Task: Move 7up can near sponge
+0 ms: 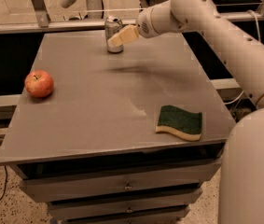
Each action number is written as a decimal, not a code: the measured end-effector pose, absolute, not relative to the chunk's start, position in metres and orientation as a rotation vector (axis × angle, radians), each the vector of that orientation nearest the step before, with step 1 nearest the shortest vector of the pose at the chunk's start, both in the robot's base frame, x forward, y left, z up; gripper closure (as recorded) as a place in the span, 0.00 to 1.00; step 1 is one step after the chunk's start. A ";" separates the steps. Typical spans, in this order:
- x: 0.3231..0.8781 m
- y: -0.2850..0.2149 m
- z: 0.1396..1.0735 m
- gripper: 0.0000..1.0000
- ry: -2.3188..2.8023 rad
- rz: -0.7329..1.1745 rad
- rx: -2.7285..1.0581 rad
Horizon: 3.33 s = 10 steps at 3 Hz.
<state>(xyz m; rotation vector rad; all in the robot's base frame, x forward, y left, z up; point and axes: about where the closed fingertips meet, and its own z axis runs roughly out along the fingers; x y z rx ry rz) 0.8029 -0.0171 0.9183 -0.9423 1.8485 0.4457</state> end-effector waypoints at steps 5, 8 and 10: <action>0.863 0.029 0.905 0.68 1.768 0.553 -0.820; 0.814 -0.011 0.940 1.00 1.752 0.540 -0.948; 0.784 -0.030 0.952 1.00 1.735 0.527 -0.987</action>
Offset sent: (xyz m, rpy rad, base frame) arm 0.0507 0.0708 -0.0237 0.1102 0.0255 0.0029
